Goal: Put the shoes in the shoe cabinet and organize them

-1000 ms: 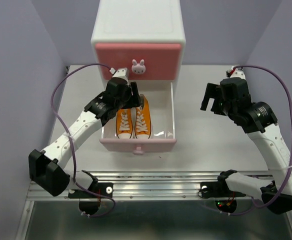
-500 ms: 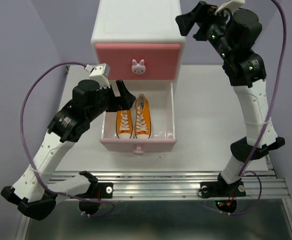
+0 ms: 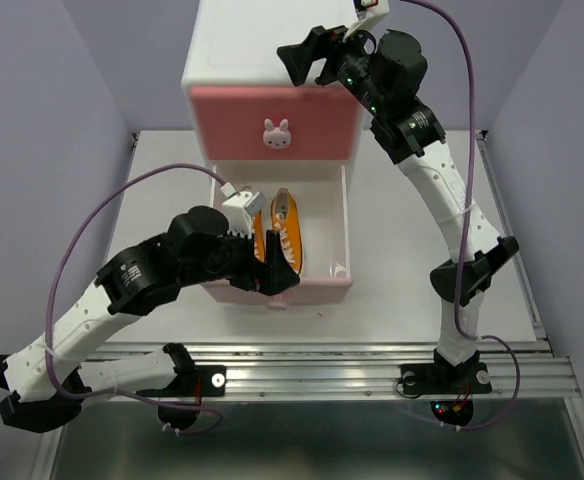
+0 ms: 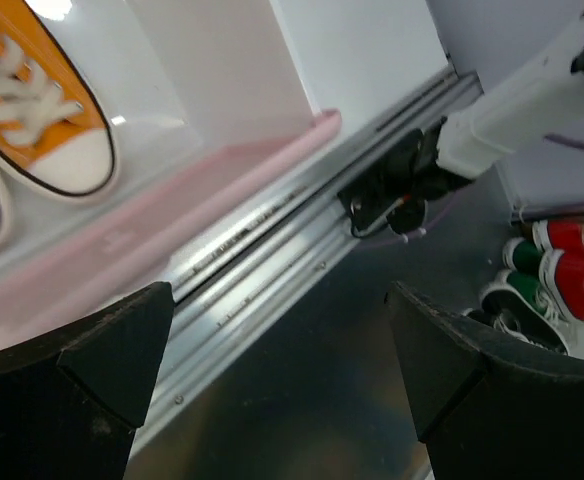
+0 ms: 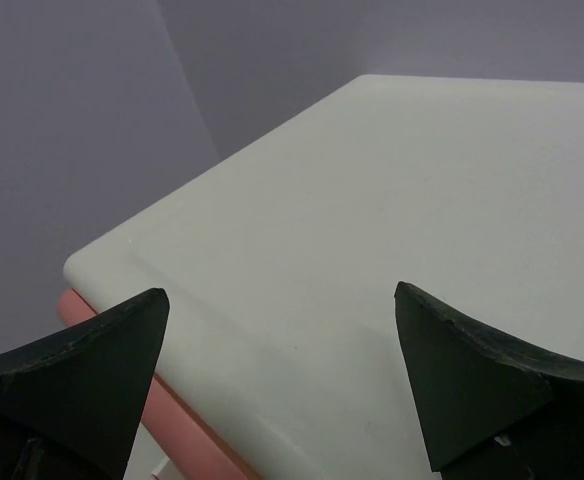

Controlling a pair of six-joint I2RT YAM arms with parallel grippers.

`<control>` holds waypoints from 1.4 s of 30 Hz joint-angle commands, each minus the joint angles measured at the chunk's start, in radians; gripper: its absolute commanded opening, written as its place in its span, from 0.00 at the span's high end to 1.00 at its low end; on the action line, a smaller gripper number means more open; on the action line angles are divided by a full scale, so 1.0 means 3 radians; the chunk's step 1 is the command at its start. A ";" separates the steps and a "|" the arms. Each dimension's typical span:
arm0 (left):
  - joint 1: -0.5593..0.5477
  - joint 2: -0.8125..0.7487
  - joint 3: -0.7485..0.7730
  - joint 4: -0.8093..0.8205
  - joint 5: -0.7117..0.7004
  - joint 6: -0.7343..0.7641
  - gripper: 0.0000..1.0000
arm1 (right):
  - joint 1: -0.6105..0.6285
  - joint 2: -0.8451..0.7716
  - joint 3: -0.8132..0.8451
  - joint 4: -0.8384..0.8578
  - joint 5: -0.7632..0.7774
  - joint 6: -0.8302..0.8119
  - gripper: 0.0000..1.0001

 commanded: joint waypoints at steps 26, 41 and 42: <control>-0.1689 0.0324 -0.1758 -0.0064 -0.2610 -0.2542 0.01 | 0.0021 -0.0049 -0.0842 -0.0213 0.0324 -0.0483 0.00; -0.1200 0.0750 -0.1420 0.0589 -0.3782 -0.2104 0.01 | 0.0021 -0.0151 -0.1159 -0.0070 0.0212 -0.0467 0.00; -0.1091 0.0755 -0.1400 0.0681 -0.3803 -0.1982 0.01 | 0.0021 -0.0151 -0.1154 -0.0070 0.0217 -0.0487 0.00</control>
